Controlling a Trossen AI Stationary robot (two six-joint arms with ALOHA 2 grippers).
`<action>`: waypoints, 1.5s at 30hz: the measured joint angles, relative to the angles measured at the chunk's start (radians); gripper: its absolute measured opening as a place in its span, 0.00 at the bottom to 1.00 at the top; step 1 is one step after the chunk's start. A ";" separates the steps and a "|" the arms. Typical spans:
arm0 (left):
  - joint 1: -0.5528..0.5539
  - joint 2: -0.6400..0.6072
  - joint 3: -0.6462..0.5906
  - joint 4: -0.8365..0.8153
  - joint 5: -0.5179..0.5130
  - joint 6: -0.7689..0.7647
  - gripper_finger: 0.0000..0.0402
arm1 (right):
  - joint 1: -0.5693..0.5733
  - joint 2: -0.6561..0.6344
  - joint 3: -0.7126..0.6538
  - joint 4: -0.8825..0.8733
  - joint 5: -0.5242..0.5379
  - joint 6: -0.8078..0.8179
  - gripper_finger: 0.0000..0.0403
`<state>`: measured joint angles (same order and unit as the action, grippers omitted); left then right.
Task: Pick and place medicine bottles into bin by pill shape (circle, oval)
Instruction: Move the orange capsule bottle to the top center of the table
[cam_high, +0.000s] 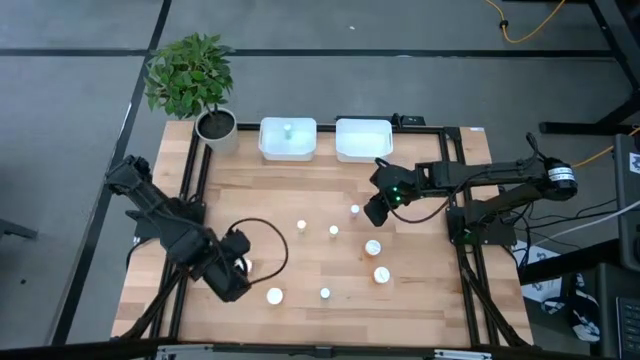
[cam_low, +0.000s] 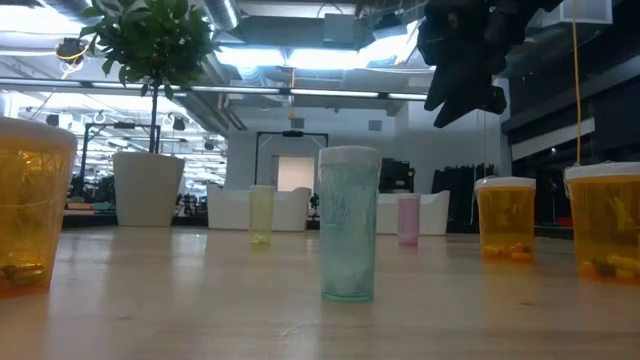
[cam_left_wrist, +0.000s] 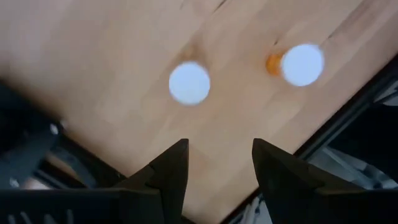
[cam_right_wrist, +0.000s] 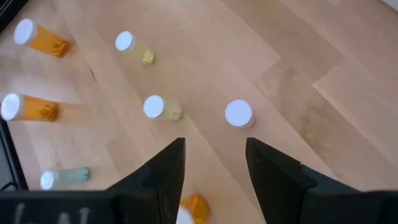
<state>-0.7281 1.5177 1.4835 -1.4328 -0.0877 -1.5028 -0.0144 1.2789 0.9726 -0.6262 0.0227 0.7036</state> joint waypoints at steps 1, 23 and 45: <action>-0.014 -0.001 -0.020 0.018 0.014 -0.028 0.42 | 0.008 0.000 0.000 0.000 0.000 0.000 0.43; -0.180 0.001 -0.641 0.713 -0.205 -0.424 0.41 | 0.073 0.000 0.000 0.000 0.002 -0.003 0.43; 0.222 0.001 -0.710 0.709 -0.278 -0.042 0.41 | 0.073 0.000 0.000 0.000 0.002 -0.006 0.43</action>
<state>-0.5066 1.5185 0.7733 -0.7242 -0.3653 -1.5450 0.0582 1.2789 0.9726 -0.6262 0.0246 0.6975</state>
